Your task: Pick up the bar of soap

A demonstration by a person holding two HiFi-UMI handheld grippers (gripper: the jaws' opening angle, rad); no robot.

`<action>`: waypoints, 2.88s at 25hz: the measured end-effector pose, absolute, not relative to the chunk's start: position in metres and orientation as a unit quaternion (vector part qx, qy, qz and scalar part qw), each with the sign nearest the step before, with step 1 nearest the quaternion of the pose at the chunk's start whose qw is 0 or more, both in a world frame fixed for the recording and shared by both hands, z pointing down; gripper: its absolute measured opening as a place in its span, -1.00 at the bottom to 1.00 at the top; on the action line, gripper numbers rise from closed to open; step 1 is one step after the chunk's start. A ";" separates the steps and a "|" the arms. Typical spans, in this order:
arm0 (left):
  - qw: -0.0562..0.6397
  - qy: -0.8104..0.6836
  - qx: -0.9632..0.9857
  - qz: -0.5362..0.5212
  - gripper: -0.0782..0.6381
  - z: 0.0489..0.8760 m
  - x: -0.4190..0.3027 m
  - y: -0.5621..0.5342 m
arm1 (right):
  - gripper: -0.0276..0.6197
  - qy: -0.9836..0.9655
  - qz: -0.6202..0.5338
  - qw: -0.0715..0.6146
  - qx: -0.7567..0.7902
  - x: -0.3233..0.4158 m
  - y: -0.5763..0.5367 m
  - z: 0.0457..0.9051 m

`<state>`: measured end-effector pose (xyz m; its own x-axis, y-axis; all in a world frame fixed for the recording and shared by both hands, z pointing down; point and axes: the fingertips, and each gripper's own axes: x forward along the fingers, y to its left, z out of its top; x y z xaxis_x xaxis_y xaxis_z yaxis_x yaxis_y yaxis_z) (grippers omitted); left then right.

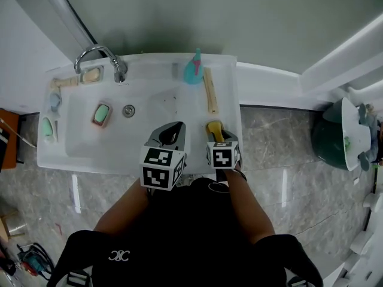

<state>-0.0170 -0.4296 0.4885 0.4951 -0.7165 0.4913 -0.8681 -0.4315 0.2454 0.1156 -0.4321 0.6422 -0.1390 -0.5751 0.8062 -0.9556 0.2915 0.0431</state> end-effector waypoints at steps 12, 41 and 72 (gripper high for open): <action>0.258 -0.500 0.812 0.154 -0.76 0.497 -0.028 -0.437 | -0.30 -0.690 0.332 0.414 0.492 0.120 -0.443 0.662; 0.230 -0.506 0.818 0.144 -0.76 0.473 -0.003 -0.454 | -0.30 -0.773 0.268 0.239 0.523 0.121 -0.453 0.545; 0.199 -0.462 0.853 0.134 -0.76 0.459 0.039 -0.440 | -0.32 -0.809 0.141 0.106 0.560 0.142 -0.431 0.444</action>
